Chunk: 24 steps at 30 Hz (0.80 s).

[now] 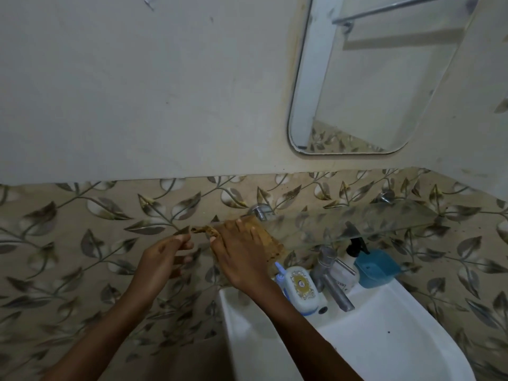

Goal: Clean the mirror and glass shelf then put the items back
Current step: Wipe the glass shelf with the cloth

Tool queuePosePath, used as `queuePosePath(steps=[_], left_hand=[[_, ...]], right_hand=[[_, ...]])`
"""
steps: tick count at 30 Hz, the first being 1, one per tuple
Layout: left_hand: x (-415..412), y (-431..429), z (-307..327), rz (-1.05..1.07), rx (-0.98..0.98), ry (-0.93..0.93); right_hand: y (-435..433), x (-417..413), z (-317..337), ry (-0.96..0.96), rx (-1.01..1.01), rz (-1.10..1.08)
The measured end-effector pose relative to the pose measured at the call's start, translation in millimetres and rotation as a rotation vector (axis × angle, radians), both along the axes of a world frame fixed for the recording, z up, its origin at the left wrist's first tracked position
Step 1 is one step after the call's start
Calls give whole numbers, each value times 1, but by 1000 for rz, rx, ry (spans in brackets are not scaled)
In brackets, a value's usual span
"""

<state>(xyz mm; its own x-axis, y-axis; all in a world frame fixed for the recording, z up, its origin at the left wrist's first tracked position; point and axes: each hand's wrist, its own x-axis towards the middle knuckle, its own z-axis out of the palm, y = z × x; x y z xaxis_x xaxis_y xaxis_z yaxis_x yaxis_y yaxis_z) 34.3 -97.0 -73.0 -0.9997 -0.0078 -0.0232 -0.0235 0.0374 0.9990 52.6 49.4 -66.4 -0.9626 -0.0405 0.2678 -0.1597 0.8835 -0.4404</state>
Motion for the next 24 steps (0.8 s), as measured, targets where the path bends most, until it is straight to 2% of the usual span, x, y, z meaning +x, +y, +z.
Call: queuePosePath(steps=[2, 4, 12, 16, 18, 20, 22, 24], left_hand=[[3, -1, -3, -57, 123, -126], [6, -1, -6, -114, 177, -158], [25, 2, 11, -67, 514, -170], [38, -1, 19, -117, 745, -145], [43, -8, 17, -78, 760, -144], [46, -18, 13, -44, 704, -147], [48, -28, 7, -10, 636, -132], [50, -38, 2, 53, 592, -137]], right_hand=[[-9, 1, 1, -6, -27, 24], [-17, 2, 4, -45, -54, 52], [-49, 8, 14, -118, -208, 133], [-66, 11, 12, -109, -168, 223], [-72, 13, 12, -177, -173, 315], [-74, 17, 13, -190, -353, 402], [-66, 26, 13, -37, -604, 359], [-48, 37, 7, 156, -747, 231]])
